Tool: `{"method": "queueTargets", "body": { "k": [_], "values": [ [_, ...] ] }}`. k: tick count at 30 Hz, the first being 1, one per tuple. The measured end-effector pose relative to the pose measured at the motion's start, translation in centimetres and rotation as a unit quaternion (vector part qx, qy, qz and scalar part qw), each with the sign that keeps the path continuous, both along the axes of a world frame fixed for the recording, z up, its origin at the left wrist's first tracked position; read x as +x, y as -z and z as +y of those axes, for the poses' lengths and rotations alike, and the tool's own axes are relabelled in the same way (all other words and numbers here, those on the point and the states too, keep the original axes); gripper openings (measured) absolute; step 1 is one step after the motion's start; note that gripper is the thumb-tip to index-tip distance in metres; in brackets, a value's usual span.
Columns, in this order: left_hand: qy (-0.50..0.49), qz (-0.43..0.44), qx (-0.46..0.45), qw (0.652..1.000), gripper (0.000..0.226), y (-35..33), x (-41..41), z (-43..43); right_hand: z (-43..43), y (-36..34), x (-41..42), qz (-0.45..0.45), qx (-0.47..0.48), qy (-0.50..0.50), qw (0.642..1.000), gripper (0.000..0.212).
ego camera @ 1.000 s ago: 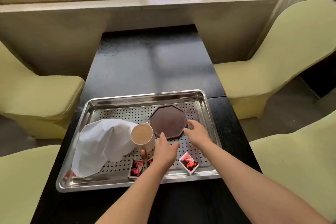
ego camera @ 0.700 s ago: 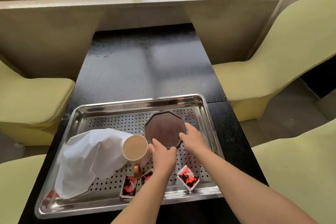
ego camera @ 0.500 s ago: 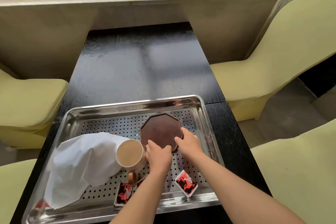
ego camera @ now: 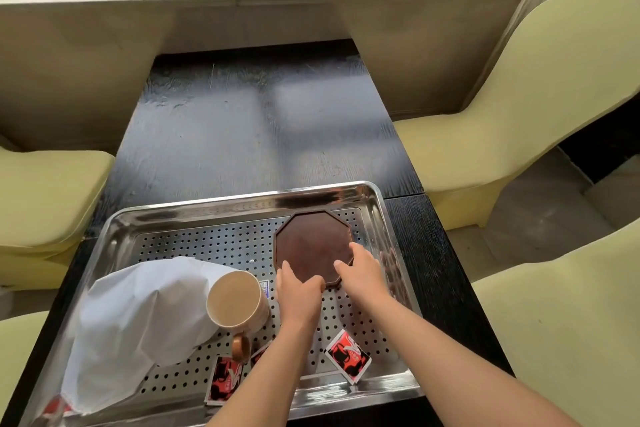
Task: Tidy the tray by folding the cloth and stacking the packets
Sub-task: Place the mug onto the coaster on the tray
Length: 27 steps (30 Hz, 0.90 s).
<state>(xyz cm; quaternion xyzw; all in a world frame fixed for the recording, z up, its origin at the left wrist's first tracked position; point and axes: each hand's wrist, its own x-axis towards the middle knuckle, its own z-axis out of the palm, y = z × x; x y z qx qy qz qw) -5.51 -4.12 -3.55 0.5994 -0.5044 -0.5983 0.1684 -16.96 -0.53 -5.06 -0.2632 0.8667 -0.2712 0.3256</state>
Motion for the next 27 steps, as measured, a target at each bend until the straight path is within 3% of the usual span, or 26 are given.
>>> {"method": "queueTargets", "body": {
  "k": [5, 10, 15, 22, 27],
  "values": [
    [-0.012, 0.039, 0.008, 0.999, 0.070, 0.8, -0.2, -0.3, 0.1, -0.1, -0.7, 0.029, 0.005, 0.003, 1.000, 0.062],
    [-0.035, 0.102, 0.000, 0.994, 0.036, 1.0, -0.5, -0.7, 0.2, -0.3, -1.5, 0.041, 0.011, 0.013, 0.999, 0.063],
    [-0.060, 0.119, 0.020, 0.991, 0.030, 1.4, -0.7, -0.7, 0.2, -0.4, -1.9, 0.035, 0.006, 0.013, 0.999, 0.062],
    [-0.010, 0.137, 0.033, 0.990, 0.020, 1.5, -0.1, -1.8, 0.5, -0.5, -2.1, 0.034, 0.008, 0.024, 0.999, 0.060],
    [0.004, 0.168, 0.055, 0.984, 0.031, 1.5, 0.3, -1.9, 0.5, -0.8, -2.1, 0.040, 0.010, 0.017, 0.999, 0.059]
  ]
}}
